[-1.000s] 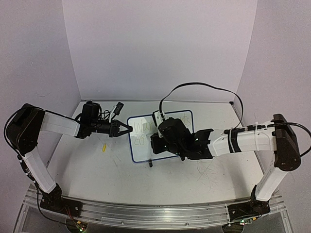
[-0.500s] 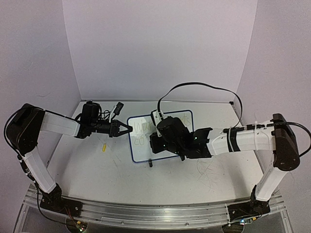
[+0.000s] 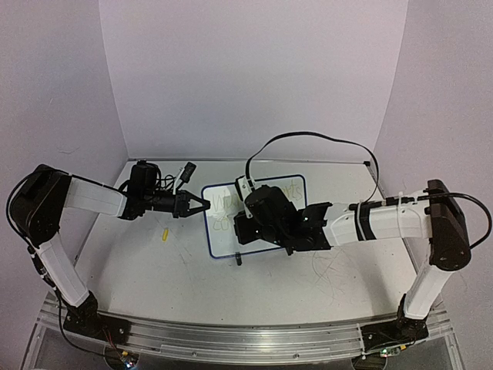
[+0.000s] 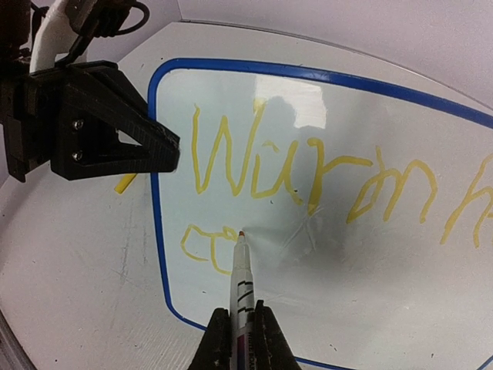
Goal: Write a sentence on the whiteboard
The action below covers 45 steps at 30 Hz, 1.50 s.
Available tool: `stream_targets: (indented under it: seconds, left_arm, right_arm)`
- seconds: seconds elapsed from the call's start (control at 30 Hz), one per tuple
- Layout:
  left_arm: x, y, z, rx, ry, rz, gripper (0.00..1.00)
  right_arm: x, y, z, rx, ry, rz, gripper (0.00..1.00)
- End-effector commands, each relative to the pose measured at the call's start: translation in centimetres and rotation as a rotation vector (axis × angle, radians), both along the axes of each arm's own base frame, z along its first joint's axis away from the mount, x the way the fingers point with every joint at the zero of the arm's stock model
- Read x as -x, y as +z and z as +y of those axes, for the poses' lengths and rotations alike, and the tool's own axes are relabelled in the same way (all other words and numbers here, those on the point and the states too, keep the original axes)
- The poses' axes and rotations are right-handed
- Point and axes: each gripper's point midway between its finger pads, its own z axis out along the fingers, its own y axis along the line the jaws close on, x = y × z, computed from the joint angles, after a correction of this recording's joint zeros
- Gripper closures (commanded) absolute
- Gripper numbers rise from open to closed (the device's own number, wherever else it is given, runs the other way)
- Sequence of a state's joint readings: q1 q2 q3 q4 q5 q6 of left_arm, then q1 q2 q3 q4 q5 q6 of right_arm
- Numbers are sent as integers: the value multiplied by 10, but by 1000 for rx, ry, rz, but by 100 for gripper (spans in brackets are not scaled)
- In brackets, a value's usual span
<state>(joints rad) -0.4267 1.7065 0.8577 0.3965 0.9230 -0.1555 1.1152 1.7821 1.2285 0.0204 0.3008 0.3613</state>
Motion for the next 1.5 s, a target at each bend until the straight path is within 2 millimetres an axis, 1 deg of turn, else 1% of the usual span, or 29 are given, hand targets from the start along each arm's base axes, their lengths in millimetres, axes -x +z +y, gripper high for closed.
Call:
stream_targets:
  seconds: [0.0, 0.17, 0.23, 0.3, 0.5, 0.63, 0.93, 1.37, 1.47]
  left_arm:
    - [-25, -26, 8, -113, 123, -38, 100]
    - [-24, -27, 8, -115, 123, -36, 100]
    - [-24, -26, 8, -114, 124, -39, 100]
    - [-24, -25, 8, -113, 124, -40, 100]
    - [-24, -26, 8, -115, 124, -38, 100]
    - [-24, -26, 8, -114, 124, -38, 100]
    - [-23, -27, 8, -115, 123, -35, 100]
    - [-23, -27, 8, -114, 122, -34, 100]
    - [-23, -28, 8, -115, 122, -33, 100]
  right_arm:
    - [-3, 6, 0, -18, -21, -5, 100]
    - [-7, 2, -1, -9, -58, 0, 100]
    - [-8, 1, -1, -12, -65, 4, 100]
    - [-7, -4, -3, 9, -67, 14, 100]
    - [-7, -9, -8, 30, -89, 28, 100]
    - [-4, -15, -11, 41, -90, 48, 100]
    - [5, -30, -9, 47, -80, 91, 100]
    - [8, -37, -4, 44, -71, 116, 100]
    - [6, -34, -5, 44, -82, 105, 100]
